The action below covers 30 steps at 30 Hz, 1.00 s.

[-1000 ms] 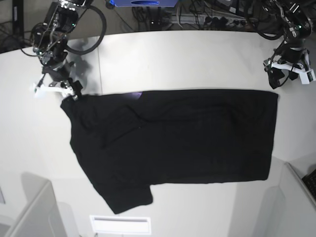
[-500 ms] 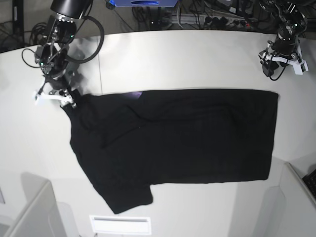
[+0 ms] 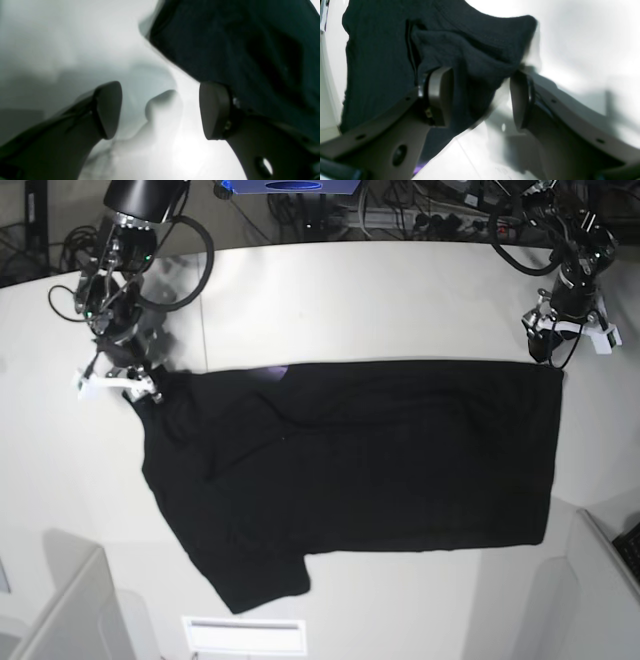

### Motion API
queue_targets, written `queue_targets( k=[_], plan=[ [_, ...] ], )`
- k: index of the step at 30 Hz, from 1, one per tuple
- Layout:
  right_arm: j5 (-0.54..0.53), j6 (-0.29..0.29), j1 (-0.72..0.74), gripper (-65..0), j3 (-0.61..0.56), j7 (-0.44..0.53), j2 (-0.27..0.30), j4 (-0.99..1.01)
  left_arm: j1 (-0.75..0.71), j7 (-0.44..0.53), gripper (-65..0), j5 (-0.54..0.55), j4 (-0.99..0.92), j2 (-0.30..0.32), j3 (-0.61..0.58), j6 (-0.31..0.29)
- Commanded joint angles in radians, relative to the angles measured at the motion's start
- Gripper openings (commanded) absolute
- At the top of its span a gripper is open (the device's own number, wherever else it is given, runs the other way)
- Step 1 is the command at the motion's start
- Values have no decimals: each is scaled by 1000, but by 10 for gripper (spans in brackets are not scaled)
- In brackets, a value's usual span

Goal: Fold the T-shirt properly

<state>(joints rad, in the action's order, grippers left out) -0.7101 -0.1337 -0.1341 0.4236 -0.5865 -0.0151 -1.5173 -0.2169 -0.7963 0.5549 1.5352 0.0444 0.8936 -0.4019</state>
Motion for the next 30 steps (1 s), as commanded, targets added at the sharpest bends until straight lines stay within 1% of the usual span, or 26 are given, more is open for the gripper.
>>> queue_targets(
  k=[1,4,6,9,11,14,16,24,25,26,27,29,30],
  plan=[
    [-1,-7,1,-308,-21,-28,11,-2,15,10,-194,14,3,15,3,-5],
    [-1,-7,1,-309,-47,-23,19,-2,44,10,-194,14,-32,28,3,1],
    [-1,-7,1,-309,-52,-23,19,-2,66,12,-194,14,-69,36,3,39],
    [-1,-7,1,-309,-50,-23,22,-2,96,12,-194,14,-98,45,3,57],
    [-1,-7,1,-309,-48,-23,22,-2,113,16,-194,14,-106,50,3,59],
    [-1,-7,1,-309,-47,-23,22,-2,124,82,-194,14,-131,50,2,60],
    [-1,-7,1,-309,-45,-23,22,-2,135,108,-194,14,-160,51,-3,60],
    [-1,-7,1,-309,-45,-22,24,-2,208,114,-199,12,-273,68,-6,60],
    [-1,-7,1,-309,-44,-22,24,-2,210,114,-217,12,-281,70,-6,60],
    [-1,-7,1,-311,-44,-22,24,-2,210,114,-250,12,-281,70,-6,60],
    [-1,-7,1,-315,-44,-22,24,-1,210,114,-298,12,-279,70,-6,60],
    [-1,-7,1,-360,-44,-20,24,16,210,114,-405,12,-279,71,-6,60],
    [-1,-7,11,-401,-42,-20,24,27,210,114,-457,12,-279,71,-6,60]
  ],
)
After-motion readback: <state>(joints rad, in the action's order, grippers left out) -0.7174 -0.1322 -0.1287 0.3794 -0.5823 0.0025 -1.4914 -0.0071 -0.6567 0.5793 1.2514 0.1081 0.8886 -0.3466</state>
